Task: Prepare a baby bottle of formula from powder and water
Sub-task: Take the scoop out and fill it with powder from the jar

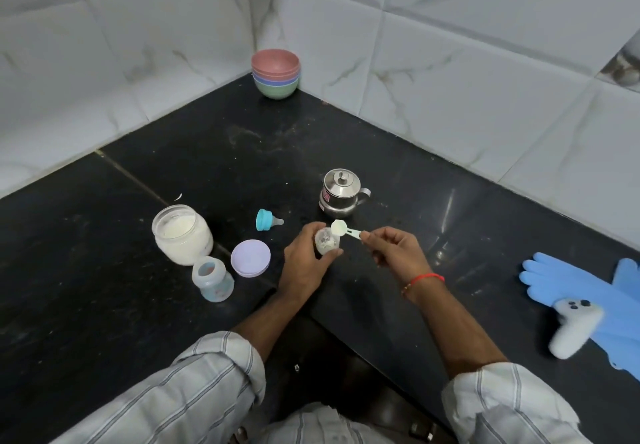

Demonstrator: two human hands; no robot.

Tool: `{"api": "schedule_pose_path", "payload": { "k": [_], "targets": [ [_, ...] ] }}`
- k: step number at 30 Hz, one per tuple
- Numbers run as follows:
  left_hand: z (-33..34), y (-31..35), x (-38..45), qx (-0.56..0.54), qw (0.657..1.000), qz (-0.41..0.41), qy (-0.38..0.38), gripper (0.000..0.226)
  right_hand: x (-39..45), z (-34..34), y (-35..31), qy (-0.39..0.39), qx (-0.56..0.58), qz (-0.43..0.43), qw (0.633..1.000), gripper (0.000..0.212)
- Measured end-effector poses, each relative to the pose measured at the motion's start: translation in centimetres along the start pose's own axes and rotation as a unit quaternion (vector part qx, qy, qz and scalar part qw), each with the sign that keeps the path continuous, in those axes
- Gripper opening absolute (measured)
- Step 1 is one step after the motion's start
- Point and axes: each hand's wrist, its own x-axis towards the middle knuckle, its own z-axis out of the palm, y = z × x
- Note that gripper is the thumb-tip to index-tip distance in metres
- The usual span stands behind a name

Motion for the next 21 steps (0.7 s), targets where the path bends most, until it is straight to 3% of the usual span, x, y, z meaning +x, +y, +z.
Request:
{"api": "schedule_pose_path", "payload": {
  "k": [6, 13, 16, 21],
  "targets": [
    [-2.6, 0.5, -0.5, -0.015, 1.000, 0.005, 0.007, 0.084, 0.3, 1.5, 0.4, 0.023, -0.154, -0.140, 0.978, 0.010],
    [-4.9, 1.5, -1.0, -0.016, 0.999, 0.014, 0.035, 0.086, -0.7, 3.5, -0.2, 0.044, -0.284, -0.432, 0.855, 0.011],
    [-5.5, 1.8, -1.2, -0.021, 0.999, 0.015, 0.045, 0.087, -1.0, 4.0, 0.3, 0.058, -0.309, -0.467, 0.827, 0.014],
    [-6.2, 2.1, -1.6, -0.014, 0.998, 0.015, 0.053, 0.089, -1.3, 4.7, -0.1, 0.074, -0.321, -0.475, 0.816, 0.016]
  ]
}}
